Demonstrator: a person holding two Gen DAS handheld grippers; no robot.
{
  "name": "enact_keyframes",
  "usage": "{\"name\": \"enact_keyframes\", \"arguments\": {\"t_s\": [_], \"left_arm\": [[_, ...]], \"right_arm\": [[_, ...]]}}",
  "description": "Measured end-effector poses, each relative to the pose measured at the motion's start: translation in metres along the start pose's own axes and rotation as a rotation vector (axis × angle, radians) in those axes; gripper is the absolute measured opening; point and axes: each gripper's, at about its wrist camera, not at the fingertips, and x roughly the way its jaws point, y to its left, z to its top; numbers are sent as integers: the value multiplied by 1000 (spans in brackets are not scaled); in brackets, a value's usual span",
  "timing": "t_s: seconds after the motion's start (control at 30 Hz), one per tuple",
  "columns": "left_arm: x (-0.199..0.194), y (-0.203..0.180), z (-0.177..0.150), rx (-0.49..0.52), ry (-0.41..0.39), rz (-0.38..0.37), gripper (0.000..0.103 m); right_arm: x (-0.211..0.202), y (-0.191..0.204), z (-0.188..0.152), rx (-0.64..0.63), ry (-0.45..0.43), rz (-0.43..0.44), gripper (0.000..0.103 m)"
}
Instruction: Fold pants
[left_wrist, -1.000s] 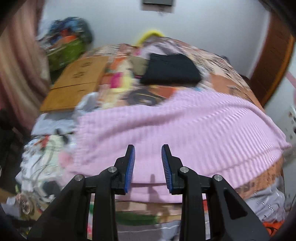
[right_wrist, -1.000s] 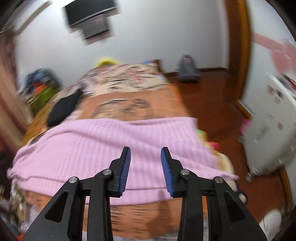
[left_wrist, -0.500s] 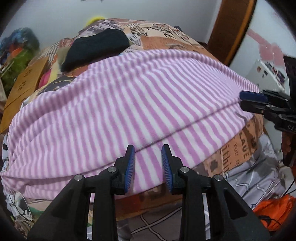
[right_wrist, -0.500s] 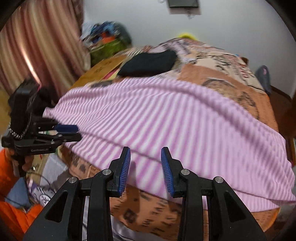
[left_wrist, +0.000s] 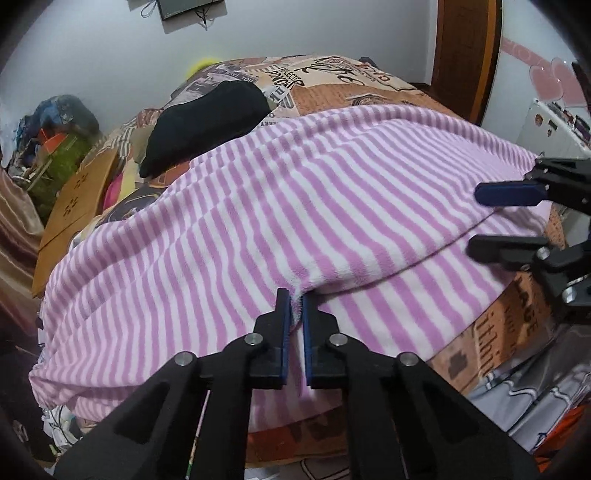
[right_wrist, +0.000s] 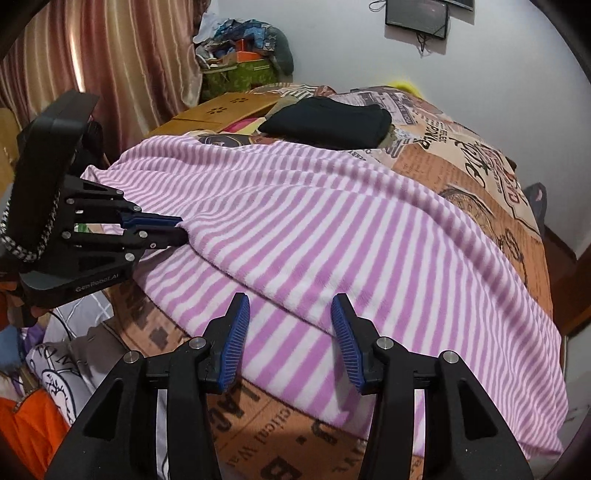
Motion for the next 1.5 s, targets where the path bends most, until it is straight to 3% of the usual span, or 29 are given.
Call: {"name": "enact_keyframes", "arguments": {"t_s": [0.23, 0.27, 0.33, 0.4, 0.63, 0.73, 0.83, 0.9, 0.97, 1.07, 1.1, 1.13, 1.23, 1.4, 1.47, 1.5], "left_arm": [[-32, 32, 16, -107, -55, -136, 2], [-36, 36, 18, -123, -62, -157, 2], [-44, 44, 21, -153, -72, -199, 2], [-48, 47, 22, -161, -78, -202, 2], [-61, 50, 11, -165, -84, -203, 0], [-58, 44, 3, -149, -67, -206, 6], [-46, 33, 1, -146, -31, -235, 28], [-38, 24, 2, -112, -11, -216, 49], [-28, 13, 1, -58, 4, -165, 50], [-13, 3, -3, -6, 51, -128, 50], [-12, 1, -4, -1, 47, -127, 50], [-11, 1, -5, -5, 39, -129, 50], [-7, 5, -2, -28, 33, -141, 50], [2, 10, 7, -66, 38, -165, 50], [4, 11, 10, -73, 37, -170, 50], [4, 11, 11, -74, 37, -170, 50]], "right_arm": [[4, 5, 5, -34, -11, -9, 41], [4, 5, 5, -31, -17, -6, 38], [4, 4, 7, -25, -21, -4, 21], [4, 3, 8, -21, -27, 3, 11], [-17, -1, 9, -16, -72, 48, 6], [-26, 2, 10, -14, -92, 61, 5], [-29, 5, 13, -17, -104, 69, 5], [-27, 9, 15, -36, -86, 78, 5], [-26, 12, 15, -45, -72, 75, 6], [-22, 17, 9, -86, -40, 41, 28], [-21, 16, 6, -98, -39, 17, 40], [-20, 15, 3, -107, -39, 2, 43], [-4, 11, -1, -122, 13, -6, 43], [10, 5, 10, -107, -5, 4, 43], [17, 4, 17, -108, -15, 2, 36], [21, 4, 20, -110, -16, 7, 23]]}}
